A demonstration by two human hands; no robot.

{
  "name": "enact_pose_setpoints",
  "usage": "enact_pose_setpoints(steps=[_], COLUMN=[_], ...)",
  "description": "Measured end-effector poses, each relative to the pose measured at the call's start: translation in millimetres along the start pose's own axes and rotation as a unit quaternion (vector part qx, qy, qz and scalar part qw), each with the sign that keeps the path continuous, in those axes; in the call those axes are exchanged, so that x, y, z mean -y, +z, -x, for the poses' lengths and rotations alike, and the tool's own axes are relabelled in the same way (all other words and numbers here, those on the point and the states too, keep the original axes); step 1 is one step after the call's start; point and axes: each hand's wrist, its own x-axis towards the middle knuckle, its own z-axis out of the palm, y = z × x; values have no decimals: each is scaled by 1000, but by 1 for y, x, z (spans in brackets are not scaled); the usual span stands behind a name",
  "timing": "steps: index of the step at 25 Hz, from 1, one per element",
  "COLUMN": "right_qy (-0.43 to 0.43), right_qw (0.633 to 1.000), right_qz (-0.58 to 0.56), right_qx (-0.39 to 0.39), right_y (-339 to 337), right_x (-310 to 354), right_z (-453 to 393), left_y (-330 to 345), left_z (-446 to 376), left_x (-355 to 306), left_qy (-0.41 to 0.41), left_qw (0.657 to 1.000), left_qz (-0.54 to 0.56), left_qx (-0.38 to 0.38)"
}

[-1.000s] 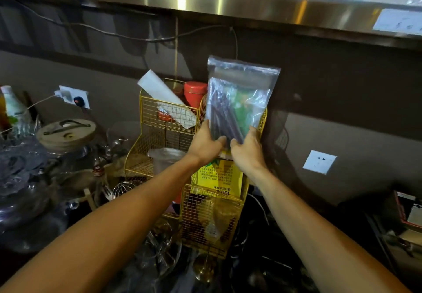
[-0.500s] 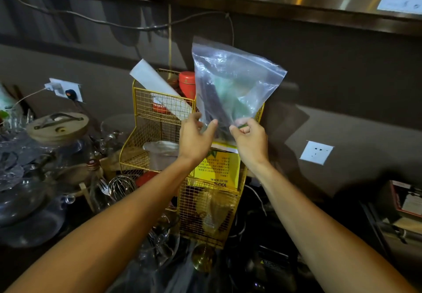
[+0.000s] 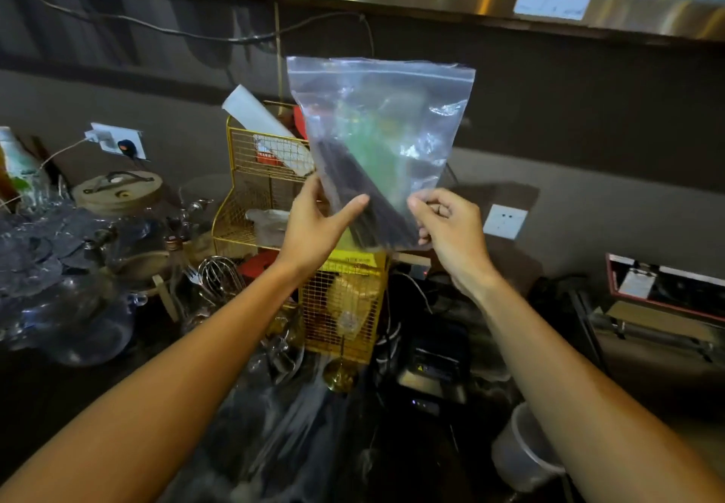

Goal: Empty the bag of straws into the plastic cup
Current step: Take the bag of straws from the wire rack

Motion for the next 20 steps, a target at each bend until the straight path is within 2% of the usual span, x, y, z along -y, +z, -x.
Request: enact_pose_setpoints(steps=[7,10,15,20], right_qy=[77,127,186,228], right_qw=[997,991,982,972], right_qz=[22,27,10,26], right_qx=[-14,-17,-25,-48], right_y=[-75,-96,-120,-134], right_x=[-50,-66,-91,-123], right_z=[103,144,210,267], left_y=[53,79,103,112], left_z=[97,138,199,252], left_x=[23,36,60,93], left_qy=[-57,-108,-164,-201], left_qw=[995,987,972,964], left_qz=[45,65,31,10], left_qx=[71,103,164,172])
